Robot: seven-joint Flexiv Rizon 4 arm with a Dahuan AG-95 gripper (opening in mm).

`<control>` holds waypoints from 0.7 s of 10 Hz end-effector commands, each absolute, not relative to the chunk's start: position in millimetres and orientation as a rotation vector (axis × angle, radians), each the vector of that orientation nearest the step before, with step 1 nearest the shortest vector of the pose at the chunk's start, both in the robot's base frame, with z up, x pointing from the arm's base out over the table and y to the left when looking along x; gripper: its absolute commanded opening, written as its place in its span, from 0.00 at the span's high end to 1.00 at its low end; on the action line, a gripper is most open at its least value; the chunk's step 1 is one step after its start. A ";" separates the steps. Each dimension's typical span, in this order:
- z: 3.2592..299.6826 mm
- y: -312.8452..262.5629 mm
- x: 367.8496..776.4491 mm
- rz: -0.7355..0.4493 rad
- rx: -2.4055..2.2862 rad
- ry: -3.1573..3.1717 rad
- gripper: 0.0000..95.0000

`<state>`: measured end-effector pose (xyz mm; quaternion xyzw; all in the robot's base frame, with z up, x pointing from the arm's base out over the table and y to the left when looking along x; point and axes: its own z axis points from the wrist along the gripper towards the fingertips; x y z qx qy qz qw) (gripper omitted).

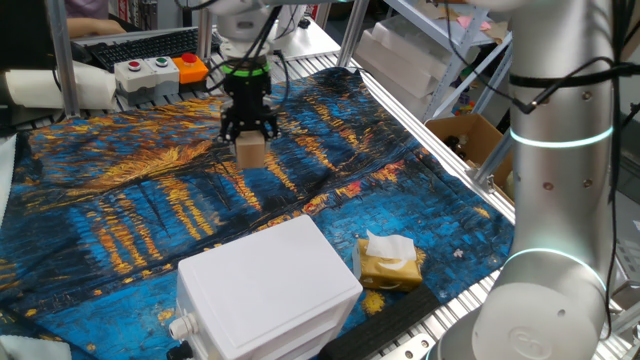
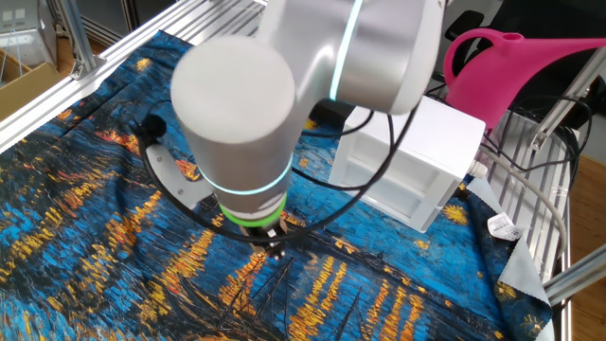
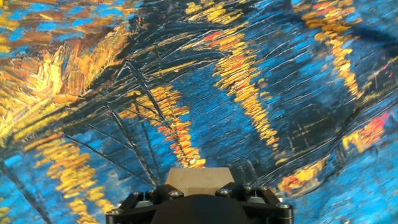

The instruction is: Pick up the small block on the left and move it to the right

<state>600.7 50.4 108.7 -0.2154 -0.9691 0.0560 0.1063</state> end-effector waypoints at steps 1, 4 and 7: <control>111.2 58.5 605.9 0.168 -0.686 -2.830 1.00; 116.9 64.0 611.3 0.168 -0.716 -2.814 1.00; 111.6 68.2 621.6 0.172 -0.724 -2.812 1.00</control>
